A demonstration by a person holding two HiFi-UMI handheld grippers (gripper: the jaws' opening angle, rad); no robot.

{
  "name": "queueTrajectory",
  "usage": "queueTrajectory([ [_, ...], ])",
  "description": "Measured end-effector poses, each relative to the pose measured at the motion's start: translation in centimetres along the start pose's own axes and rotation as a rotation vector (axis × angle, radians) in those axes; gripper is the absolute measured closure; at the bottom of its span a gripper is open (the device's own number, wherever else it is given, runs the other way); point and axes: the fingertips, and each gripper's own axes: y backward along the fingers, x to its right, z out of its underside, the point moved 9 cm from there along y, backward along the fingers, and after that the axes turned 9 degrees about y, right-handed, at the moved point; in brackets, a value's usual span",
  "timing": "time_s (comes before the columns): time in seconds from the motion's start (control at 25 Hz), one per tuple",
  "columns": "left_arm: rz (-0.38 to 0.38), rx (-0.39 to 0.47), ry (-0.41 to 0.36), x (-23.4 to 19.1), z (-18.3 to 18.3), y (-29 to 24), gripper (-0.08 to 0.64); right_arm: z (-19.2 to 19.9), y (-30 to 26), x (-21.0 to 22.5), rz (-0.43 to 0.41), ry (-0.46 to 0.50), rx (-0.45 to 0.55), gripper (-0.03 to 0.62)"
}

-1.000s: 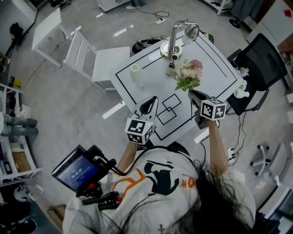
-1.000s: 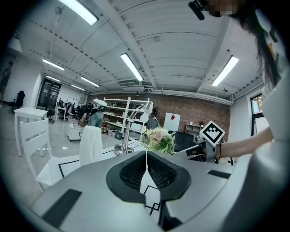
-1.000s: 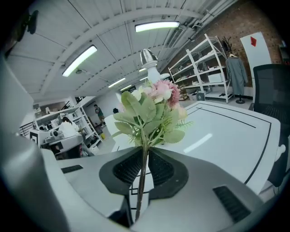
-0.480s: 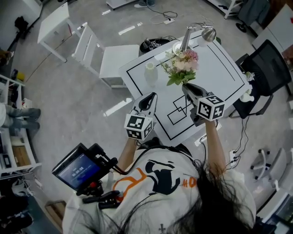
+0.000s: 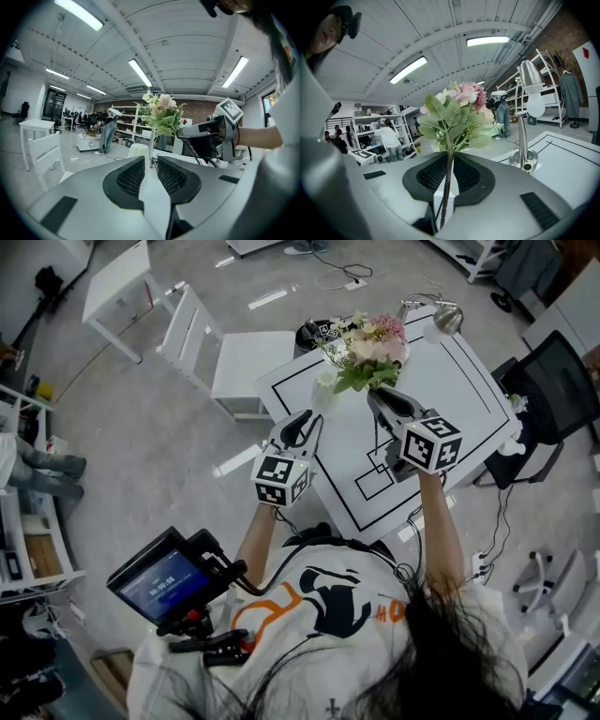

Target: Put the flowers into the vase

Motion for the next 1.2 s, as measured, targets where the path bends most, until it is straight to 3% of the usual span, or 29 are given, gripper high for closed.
queueTrajectory([
  [0.6,0.070,-0.079,-0.043,-3.5,-2.0,-6.4,0.295,-4.7,-4.7,0.2,-0.049,0.053,0.044,0.543],
  [0.88,0.096,-0.106,-0.098,-2.9,-2.2,-8.1,0.288,-7.1,-5.9,0.4,-0.077,0.072,0.100,0.543],
  [1.2,0.061,-0.141,-0.111,-3.1,-1.9,-9.5,0.290,-9.8,-7.7,0.3,-0.101,0.074,0.171,0.543],
])
